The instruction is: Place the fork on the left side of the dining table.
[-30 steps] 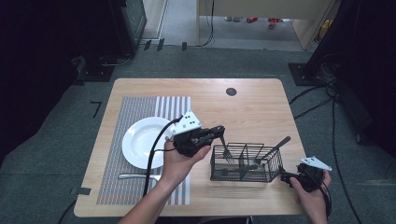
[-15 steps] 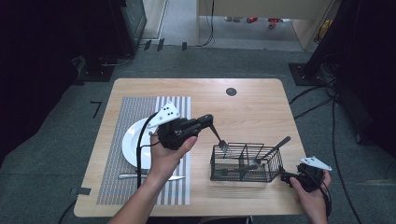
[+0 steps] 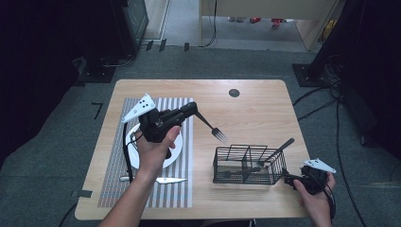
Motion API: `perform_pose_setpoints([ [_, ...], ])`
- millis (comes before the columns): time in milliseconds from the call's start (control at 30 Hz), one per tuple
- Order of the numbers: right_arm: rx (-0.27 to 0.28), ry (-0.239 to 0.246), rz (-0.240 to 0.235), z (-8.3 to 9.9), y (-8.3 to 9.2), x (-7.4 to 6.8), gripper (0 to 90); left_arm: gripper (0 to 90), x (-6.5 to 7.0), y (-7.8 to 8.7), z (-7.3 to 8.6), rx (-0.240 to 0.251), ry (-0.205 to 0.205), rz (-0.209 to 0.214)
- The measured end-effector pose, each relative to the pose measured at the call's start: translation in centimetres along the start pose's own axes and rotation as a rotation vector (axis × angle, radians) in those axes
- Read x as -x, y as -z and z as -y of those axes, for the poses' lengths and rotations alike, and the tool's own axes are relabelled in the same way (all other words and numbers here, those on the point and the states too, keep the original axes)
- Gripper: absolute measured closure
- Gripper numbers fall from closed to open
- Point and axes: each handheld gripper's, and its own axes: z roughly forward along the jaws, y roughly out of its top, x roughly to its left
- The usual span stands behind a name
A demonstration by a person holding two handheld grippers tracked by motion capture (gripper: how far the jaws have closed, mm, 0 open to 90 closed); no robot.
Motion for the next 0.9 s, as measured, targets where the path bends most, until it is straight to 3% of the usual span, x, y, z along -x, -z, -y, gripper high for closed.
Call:
perform_pose_setpoints([
  [133,0.0,0.0,0.001,0.0,0.0,0.0,1.3,88.7,-1.4,0.5,-0.1,0.016,0.031,-0.021],
  [533,0.0,-0.001,0.001,0.0,0.0,0.0,1.3,88.7,-6.4,1.7,0.7,0.082,0.151,-0.146],
  [700,-0.001,0.0,0.001,0.0,0.0,0.0,1.3,88.7,-7.9,2.1,1.0,0.093,0.16,-0.189],
  [900,-0.001,-0.001,0.0,0.0,0.0,0.0,1.3,88.7,-10.6,2.5,1.8,0.115,0.21,-0.258],
])
